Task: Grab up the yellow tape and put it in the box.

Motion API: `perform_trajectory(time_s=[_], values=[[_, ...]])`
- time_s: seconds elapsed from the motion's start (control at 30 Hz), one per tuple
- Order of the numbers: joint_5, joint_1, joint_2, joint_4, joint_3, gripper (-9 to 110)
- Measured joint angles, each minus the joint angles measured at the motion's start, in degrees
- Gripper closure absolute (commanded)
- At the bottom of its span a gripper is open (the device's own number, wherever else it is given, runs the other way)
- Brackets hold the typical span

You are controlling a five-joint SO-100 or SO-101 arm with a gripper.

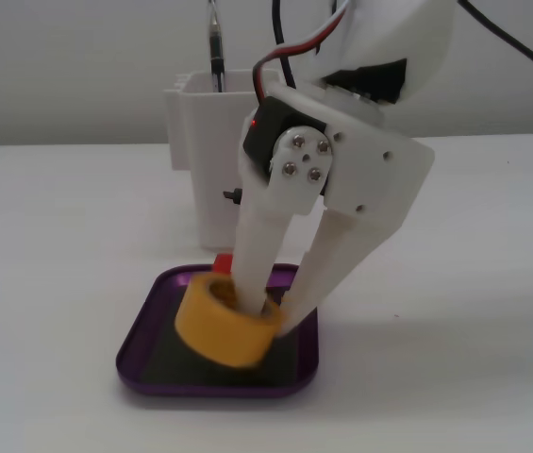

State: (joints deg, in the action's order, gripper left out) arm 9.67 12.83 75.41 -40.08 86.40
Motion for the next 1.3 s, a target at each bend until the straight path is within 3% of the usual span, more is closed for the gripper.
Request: perform_trajectory(time_s=[0.2,0.43,0.83,1.07,1.3], values=[[0.0,-0.2,0.0,-1.1,0.0,90],[0.0,-0.3,1.9,-13.3,-7.1,87],[-1.0,-0.3,34.1,-35.3,-11.5,88],[-3.0,-0.5,57.8,-40.5,2.7,87],[-2.9,-9.1,80.8,-40.6,30.7,87]])
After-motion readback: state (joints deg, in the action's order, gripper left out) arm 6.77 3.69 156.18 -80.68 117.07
